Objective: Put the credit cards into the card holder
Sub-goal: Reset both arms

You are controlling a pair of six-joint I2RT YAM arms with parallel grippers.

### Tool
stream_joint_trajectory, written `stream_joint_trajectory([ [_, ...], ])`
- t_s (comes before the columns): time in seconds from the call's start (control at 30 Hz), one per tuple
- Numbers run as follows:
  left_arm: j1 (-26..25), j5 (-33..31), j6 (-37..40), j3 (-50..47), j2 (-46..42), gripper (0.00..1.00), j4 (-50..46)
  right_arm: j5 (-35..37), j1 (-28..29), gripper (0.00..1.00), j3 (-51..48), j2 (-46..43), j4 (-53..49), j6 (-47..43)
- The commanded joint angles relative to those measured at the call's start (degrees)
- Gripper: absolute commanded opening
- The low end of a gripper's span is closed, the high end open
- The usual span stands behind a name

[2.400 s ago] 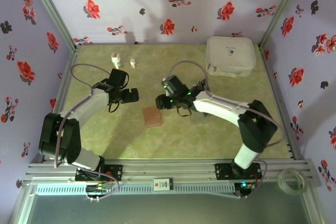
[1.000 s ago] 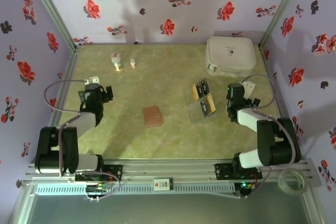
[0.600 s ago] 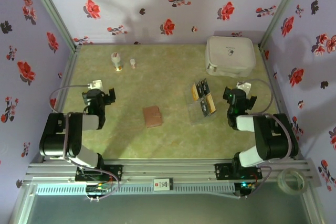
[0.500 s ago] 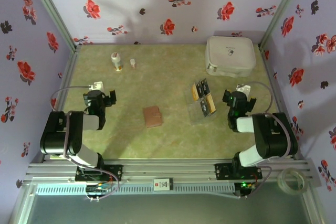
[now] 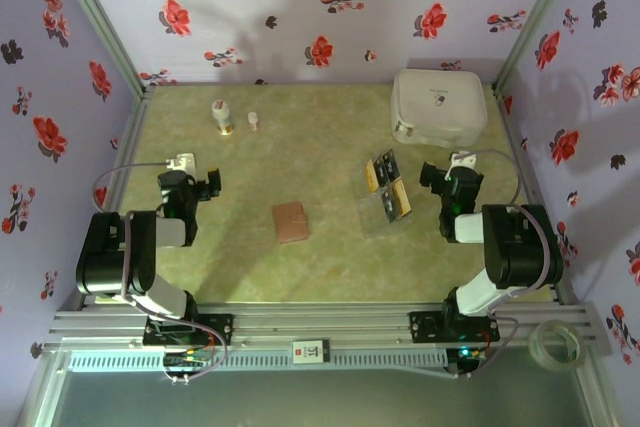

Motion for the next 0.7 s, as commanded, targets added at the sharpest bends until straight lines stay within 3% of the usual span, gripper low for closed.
stream_joint_trajectory([
  [0.0,-0.01,0.88,1.32,0.74,-0.08,1.0,2.15,0.44,0.82,0.99,-0.83,-0.91,1.86,-1.01],
  [0.67,0.01,0.85,1.35,0.75,-0.13,1.0,2.07,-2.04,-0.51,0.99,0.27,-0.73,0.21,0.05],
])
